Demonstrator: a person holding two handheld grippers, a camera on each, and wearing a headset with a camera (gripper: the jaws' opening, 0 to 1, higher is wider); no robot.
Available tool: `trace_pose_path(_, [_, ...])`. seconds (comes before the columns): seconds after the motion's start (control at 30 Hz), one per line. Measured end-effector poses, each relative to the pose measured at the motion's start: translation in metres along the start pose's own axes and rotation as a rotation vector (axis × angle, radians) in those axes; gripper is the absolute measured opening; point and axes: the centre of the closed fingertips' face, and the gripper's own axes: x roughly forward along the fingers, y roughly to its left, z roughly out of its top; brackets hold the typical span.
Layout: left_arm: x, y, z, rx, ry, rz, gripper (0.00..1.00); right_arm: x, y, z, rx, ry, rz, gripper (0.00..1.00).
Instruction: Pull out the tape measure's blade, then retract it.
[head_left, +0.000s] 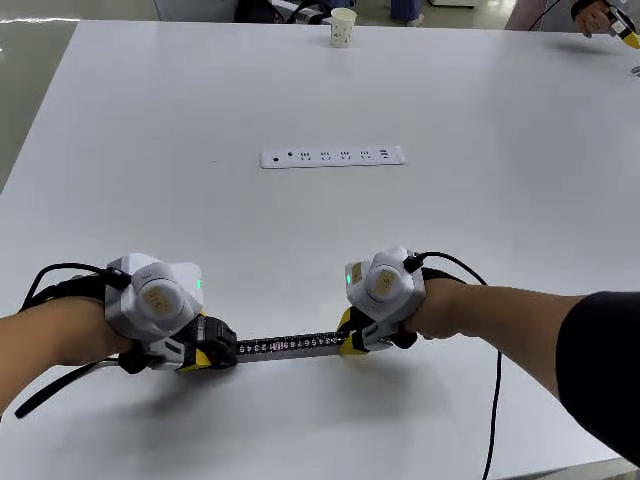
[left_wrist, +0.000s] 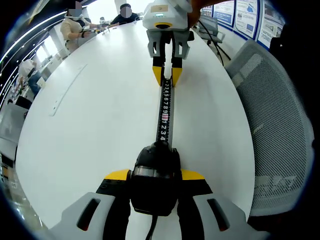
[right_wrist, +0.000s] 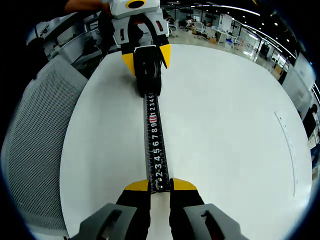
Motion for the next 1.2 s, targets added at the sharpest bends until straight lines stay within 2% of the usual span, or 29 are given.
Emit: trace_pose_path(1.2, [0.001,0.000,0.002,-0.006,-0.002,-0.010,0.30,-0.009,-0.003,-0.018,0.017,0.010,-0.008,0.10])
